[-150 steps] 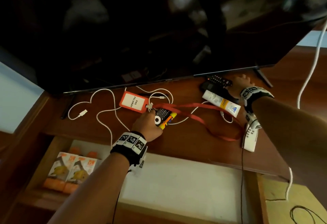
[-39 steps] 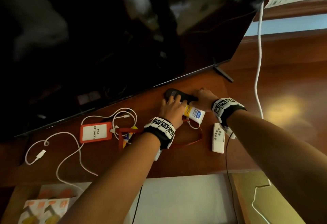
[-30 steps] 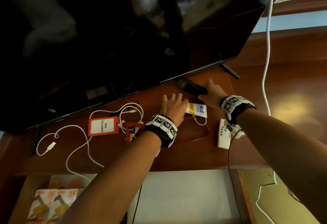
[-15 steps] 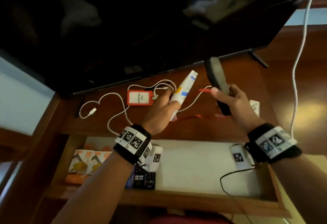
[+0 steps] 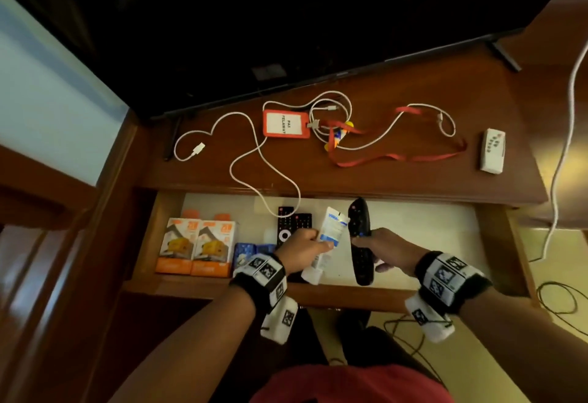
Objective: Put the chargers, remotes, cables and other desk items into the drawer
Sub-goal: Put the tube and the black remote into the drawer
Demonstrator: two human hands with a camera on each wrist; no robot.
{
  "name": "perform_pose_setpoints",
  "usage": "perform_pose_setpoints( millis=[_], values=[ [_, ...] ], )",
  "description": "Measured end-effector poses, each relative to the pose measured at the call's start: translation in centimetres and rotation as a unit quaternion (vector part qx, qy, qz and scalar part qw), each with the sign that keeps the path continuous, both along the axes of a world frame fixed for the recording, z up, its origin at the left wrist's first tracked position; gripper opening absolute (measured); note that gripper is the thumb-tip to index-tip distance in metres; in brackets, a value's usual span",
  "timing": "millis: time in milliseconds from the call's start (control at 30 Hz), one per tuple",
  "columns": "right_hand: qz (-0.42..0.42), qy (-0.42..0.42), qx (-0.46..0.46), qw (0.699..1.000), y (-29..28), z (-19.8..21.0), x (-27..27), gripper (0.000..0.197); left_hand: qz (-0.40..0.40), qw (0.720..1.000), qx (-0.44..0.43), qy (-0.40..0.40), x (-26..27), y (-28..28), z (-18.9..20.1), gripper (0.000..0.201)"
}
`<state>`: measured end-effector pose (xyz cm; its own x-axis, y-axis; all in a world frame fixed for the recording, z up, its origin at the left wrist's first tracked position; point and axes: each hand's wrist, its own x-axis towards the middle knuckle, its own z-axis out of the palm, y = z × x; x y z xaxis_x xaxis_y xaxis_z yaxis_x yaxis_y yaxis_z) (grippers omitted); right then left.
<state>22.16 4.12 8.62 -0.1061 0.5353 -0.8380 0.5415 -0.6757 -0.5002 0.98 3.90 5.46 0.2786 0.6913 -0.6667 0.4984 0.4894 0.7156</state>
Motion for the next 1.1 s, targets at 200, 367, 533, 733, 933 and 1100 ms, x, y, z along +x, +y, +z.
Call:
perform_pose_setpoints(
  millis=[200, 367, 533, 733, 933, 1100],
  values=[
    [0.049, -0.053, -0.038, 0.997, 3.1, -3.9, -0.8, 0.030, -0.025, 0.995, -0.056, 0.078, 1.5, 2.8, -2.9, 0.032],
    [0.083, -0.069, -0.070, 0.992, 4.2, -6.2, -1.2, 0.027, -0.008, 0.984, -0.084, 0.155, 2.4, 3.7, -4.2, 0.025],
    [0.059, -0.045, -0.074, 0.995, 4.1, -8.2, -1.8, 0.030, -0.067, 0.968, -0.064, 0.234, 3.0, 4.2, -4.5, 0.046],
    [0.126, -0.129, -0.024, 0.983, 4.8, -10.2, -1.5, 0.056, -0.133, 0.947, 0.024, 0.293, 3.4, 4.4, -4.3, 0.091],
    [0.110, -0.141, -0.003, 0.984, 4.9, -11.9, -1.6, 0.083, -0.153, 0.930, 0.064, 0.328, 3.2, 4.5, -3.2, 0.061],
    [0.053, -0.111, 0.043, 0.991, 4.5, -7.3, -1.7, 0.068, -0.171, 0.922, 0.120, 0.327, 4.3, 4.4, 0.0, 0.035]
  ],
)
